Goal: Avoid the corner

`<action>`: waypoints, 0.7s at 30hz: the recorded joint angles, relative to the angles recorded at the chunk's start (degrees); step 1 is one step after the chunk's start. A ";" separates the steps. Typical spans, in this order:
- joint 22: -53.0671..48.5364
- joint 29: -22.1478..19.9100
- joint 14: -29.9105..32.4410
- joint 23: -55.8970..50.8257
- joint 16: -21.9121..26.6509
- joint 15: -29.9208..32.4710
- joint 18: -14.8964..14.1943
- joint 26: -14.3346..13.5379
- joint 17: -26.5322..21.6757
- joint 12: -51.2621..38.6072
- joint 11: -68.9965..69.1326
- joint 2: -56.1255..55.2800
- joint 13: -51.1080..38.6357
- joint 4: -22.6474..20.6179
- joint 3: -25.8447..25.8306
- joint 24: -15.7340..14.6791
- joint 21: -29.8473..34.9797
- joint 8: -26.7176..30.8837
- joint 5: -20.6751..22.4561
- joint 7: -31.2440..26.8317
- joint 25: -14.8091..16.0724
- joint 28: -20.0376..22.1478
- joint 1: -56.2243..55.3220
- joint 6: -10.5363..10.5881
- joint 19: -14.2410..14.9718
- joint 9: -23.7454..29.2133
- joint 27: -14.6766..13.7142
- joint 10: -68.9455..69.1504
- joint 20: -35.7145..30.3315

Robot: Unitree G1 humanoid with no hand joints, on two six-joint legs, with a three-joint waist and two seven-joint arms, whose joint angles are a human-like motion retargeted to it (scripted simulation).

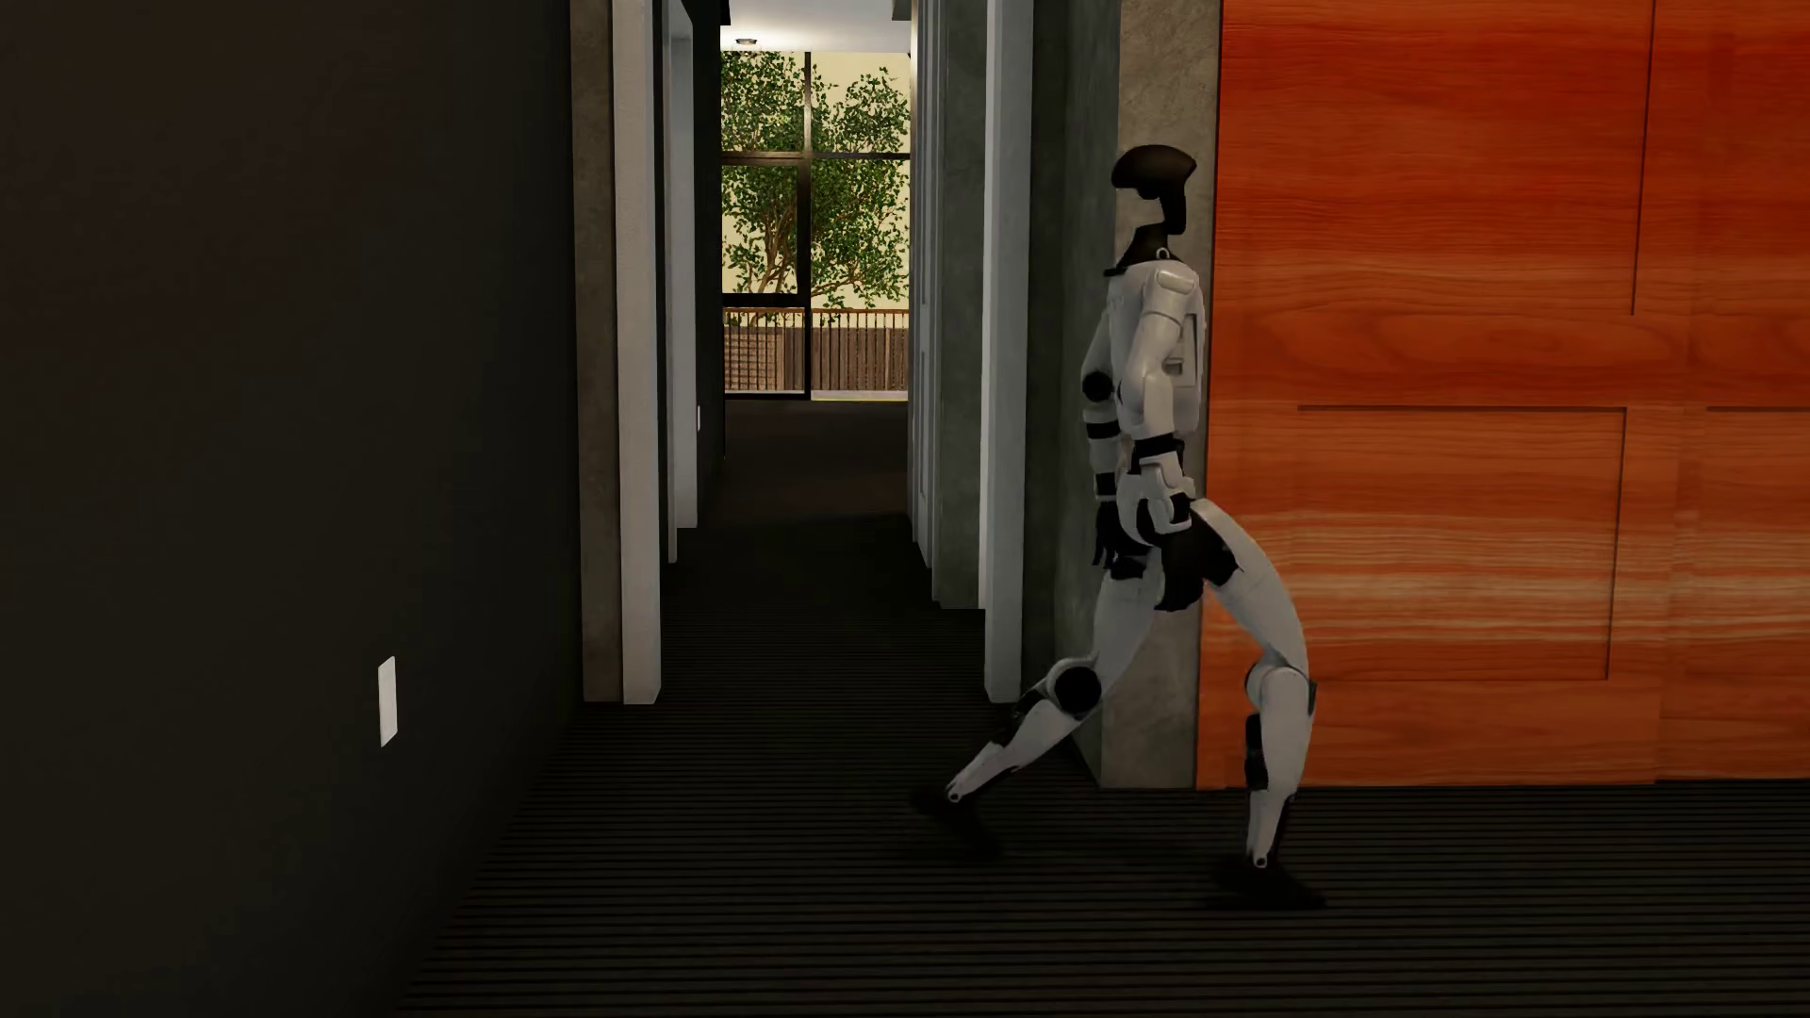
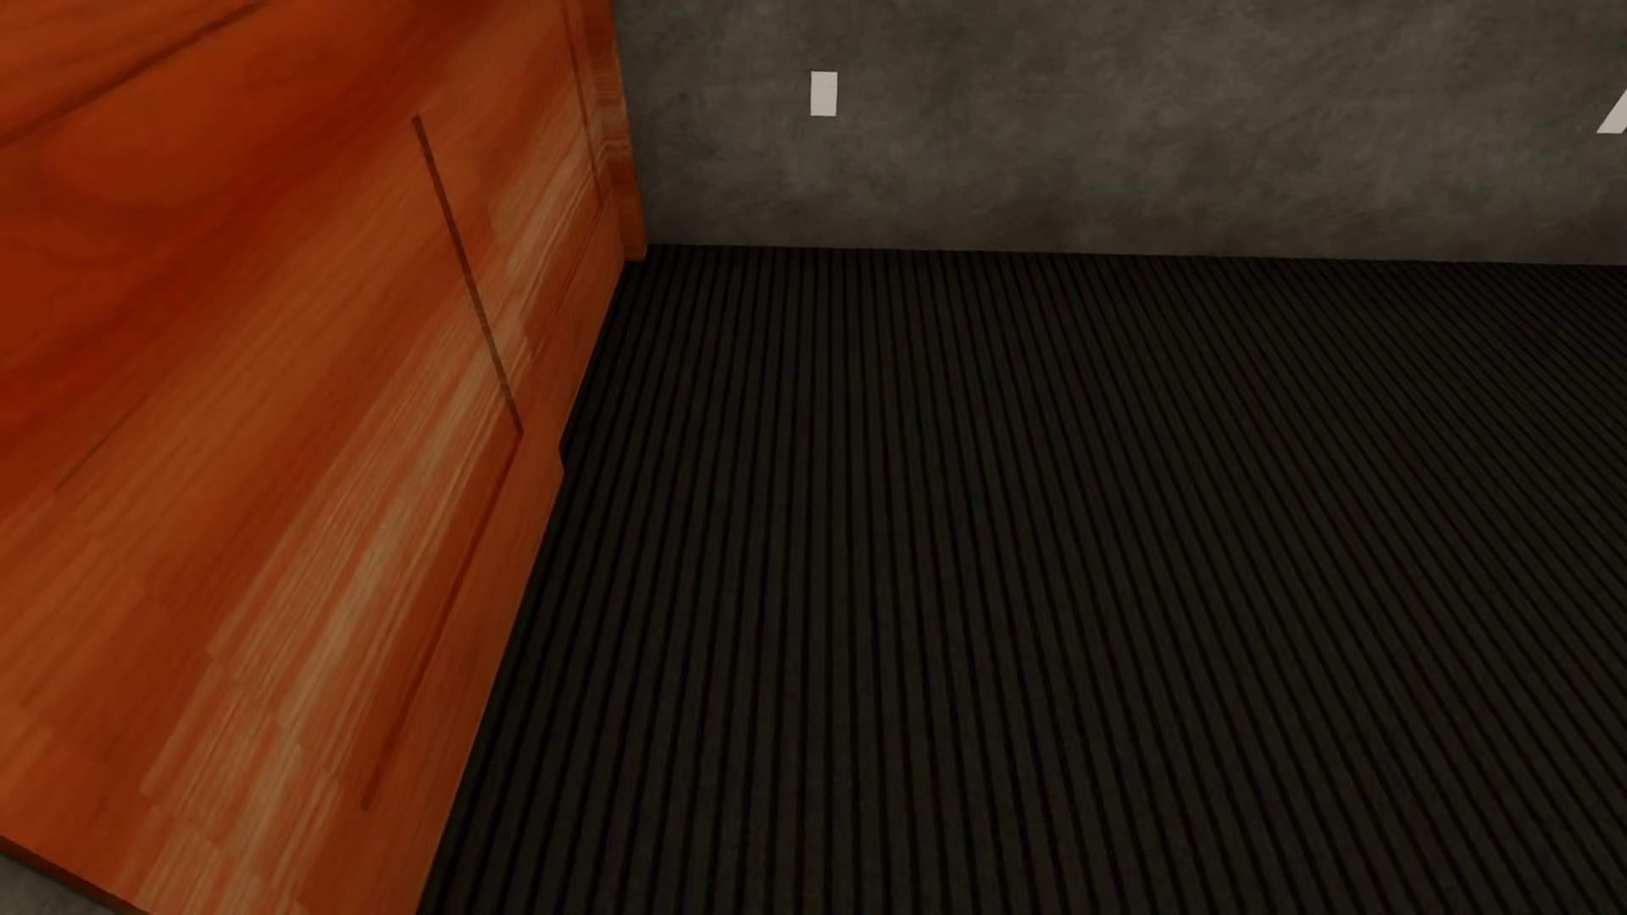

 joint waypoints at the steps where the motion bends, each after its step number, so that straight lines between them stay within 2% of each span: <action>1: 0.46 0.00 8.16 -0.84 -0.13 -1.75 0.00 0.00 -0.11 0.23 0.33 1.17 -0.59 0.83 -0.71 0.00 -0.74 0.00 -0.08 0.00 0.00 0.00 -1.50 -0.26 0.00 -0.22 0.00 2.22 -0.67; 3: 0.26 0.00 25.02 -3.54 0.19 -4.08 0.00 0.00 -0.64 -1.39 -0.84 3.43 -2.01 2.50 -0.41 0.00 -3.23 0.00 0.80 0.00 0.00 0.00 -8.03 -0.26 0.00 -1.03 0.00 10.33 -0.98; 4: -0.72 0.00 30.67 -5.05 0.44 -4.98 0.00 0.00 -1.32 -2.69 -1.71 5.04 -2.95 2.94 0.56 0.00 -4.38 0.00 1.65 0.00 0.00 0.00 -11.58 -0.34 0.00 -0.81 0.00 15.63 0.58; 5: -2.45 0.00 32.93 -6.35 0.79 -5.95 0.00 0.00 -2.35 -4.07 -2.86 7.07 -4.22 2.93 1.46 0.00 -5.22 0.00 2.25 0.00 0.00 0.00 -15.21 -0.67 0.00 -0.15 0.00 21.30 2.70; 6: -4.66 0.00 30.16 -7.28 1.24 -6.99 0.00 0.00 -3.62 -5.63 -4.10 9.16 -5.88 2.50 2.39 0.00 -5.82 0.00 2.60 0.00 0.00 0.00 -18.91 -1.12 0.00 0.75 0.00 27.18 4.93; 9: -11.17 0.00 6.22 -7.69 3.05 -9.50 0.00 0.00 -7.40 -11.19 -6.51 14.19 -12.03 0.34 7.73 0.00 -8.05 0.00 3.16 0.00 0.00 0.00 -27.35 -3.11 0.00 4.25 0.00 37.25 10.04; 10: -12.96 0.00 2.14 -7.28 3.72 -10.24 0.00 0.00 -8.35 -12.81 -7.12 15.40 -13.99 -0.27 9.51 0.00 -9.10 0.00 2.92 0.00 0.00 0.00 -29.44 -3.98 0.00 5.15 0.00 35.86 10.86; 11: -14.55 0.00 0.72 -6.95 4.31 -11.02 0.00 0.00 -9.12 -14.03 -7.87 16.43 -15.73 -0.87 10.72 0.00 -10.22 0.00 2.56 0.00 0.00 0.00 -31.43 -4.70 0.00 5.71 0.00 32.56 11.34; 13: -16.77 0.00 2.37 -7.31 5.18 -12.48 0.00 0.00 -10.12 -15.21 -9.52 18.39 -18.31 -2.49 11.65 0.00 -12.06 0.00 1.85 0.00 0.00 0.00 -34.02 -5.73 0.00 6.22 0.00 22.38 11.48; 16: -16.26 0.00 5.37 -10.37 5.33 -14.43 0.00 0.00 -10.55 -15.00 -11.19 20.84 -19.52 -4.73 12.95 0.00 -12.54 0.00 1.73 0.00 0.00 0.00 -33.07 -6.01 0.00 5.75 0.00 7.09 9.67; 18: -13.75 0.00 8.88 -12.14 4.35 -15.87 0.00 0.00 -10.18 -13.26 -11.17 21.00 -19.15 -4.43 13.86 0.00 -11.41 0.00 1.94 0.00 0.00 0.00 -31.23 -5.30 0.00 4.06 0.00 2.88 9.28; 21: -6.96 0.00 4.60 -12.20 1.97 -17.95 0.00 0.00 -9.27 -9.91 -10.80 21.14 -17.74 -2.67 11.61 0.00 -9.67 0.00 3.49 0.00 0.00 0.00 -26.29 -2.14 0.00 1.49 0.00 -1.82 8.95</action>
